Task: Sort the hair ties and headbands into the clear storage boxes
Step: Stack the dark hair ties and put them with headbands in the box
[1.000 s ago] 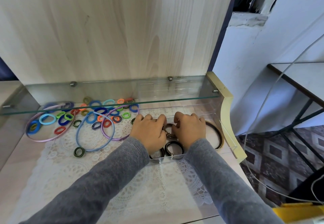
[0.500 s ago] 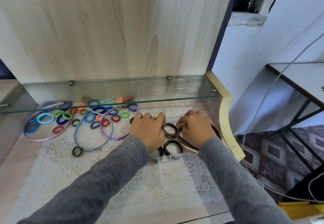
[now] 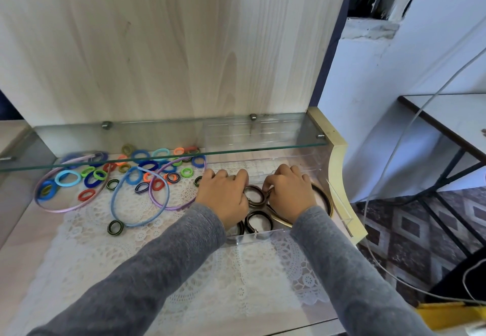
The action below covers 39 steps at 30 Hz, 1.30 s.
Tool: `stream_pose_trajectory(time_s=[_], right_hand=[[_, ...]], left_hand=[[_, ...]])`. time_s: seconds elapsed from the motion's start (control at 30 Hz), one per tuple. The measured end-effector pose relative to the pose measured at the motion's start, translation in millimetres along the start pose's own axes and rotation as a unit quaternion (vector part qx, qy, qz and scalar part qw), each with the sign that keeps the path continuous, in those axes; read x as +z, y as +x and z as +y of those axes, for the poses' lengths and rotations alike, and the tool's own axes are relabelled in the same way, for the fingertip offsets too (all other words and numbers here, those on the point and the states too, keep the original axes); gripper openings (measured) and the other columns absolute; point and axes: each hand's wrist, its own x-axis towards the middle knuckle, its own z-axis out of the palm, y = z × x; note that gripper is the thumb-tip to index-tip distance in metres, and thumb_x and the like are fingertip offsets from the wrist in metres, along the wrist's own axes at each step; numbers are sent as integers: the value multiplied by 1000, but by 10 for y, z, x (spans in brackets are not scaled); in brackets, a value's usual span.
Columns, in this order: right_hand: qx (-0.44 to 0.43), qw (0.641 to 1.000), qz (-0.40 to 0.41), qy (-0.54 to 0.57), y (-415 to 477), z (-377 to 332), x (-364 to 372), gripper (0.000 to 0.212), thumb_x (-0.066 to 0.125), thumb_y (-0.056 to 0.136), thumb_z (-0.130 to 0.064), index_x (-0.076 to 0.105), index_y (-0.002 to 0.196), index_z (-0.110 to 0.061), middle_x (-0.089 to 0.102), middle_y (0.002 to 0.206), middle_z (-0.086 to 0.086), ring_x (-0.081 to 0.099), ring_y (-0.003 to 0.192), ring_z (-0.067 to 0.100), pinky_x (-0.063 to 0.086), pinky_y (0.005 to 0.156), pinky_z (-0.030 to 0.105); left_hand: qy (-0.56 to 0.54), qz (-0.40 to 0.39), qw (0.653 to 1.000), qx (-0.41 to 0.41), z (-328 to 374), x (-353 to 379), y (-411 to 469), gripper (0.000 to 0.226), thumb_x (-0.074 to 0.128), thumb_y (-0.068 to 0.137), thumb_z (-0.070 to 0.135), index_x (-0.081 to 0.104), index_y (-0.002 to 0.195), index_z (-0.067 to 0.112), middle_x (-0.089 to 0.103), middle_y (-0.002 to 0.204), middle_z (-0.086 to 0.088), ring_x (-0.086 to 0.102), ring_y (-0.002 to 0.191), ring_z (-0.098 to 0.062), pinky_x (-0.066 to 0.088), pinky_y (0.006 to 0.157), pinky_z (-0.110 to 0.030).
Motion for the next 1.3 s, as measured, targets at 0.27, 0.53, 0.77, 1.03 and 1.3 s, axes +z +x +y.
stream_pose_trajectory(time_s=[0.27, 0.53, 0.77, 1.03, 1.3], right_hand=[[-5, 1000, 6, -12, -3, -8, -7, 30, 47, 86, -18, 64, 105, -32, 50, 116, -2, 40, 113, 23, 32, 92, 38], [-54, 993, 94, 53, -9, -9, 70, 34, 55, 72, -2, 70, 91, -26, 56, 96, 0, 47, 95, 26, 34, 78, 37], [-95, 993, 70, 28, -17, -66, 86, 25, 57, 81, -12, 71, 88, -31, 52, 100, -2, 43, 98, 23, 28, 81, 36], [-92, 991, 88, 39, -8, -64, 143, 22, 61, 77, -9, 71, 80, -29, 55, 97, -2, 46, 96, 26, 31, 79, 37], [-67, 997, 42, 22, -5, -51, 144, 19, 53, 86, -17, 67, 93, -28, 51, 108, -4, 41, 106, 22, 31, 89, 37]], left_hand=[[13, 4, 1000, 6, 0, 22, 9, 25, 36, 87, 26, 40, 111, 21, 66, 103, 4, 51, 97, -22, 29, 86, -40], [-49, 23, 999, 6, -94, 45, -5, 24, 38, 85, 25, 40, 110, 27, 66, 102, 9, 51, 96, -17, 26, 83, -36], [-57, 56, 997, 16, -199, 70, -109, 41, 29, 76, 28, 46, 113, 30, 65, 104, 13, 52, 98, -16, 26, 81, -34], [-72, 144, 987, 4, -313, 142, -224, 35, 32, 72, 28, 60, 93, 25, 65, 91, 9, 56, 83, -20, 36, 75, -36], [-51, 116, 992, -17, -377, 237, -315, 31, 34, 76, 32, 63, 84, 28, 58, 98, 8, 52, 88, -18, 34, 78, -36]])
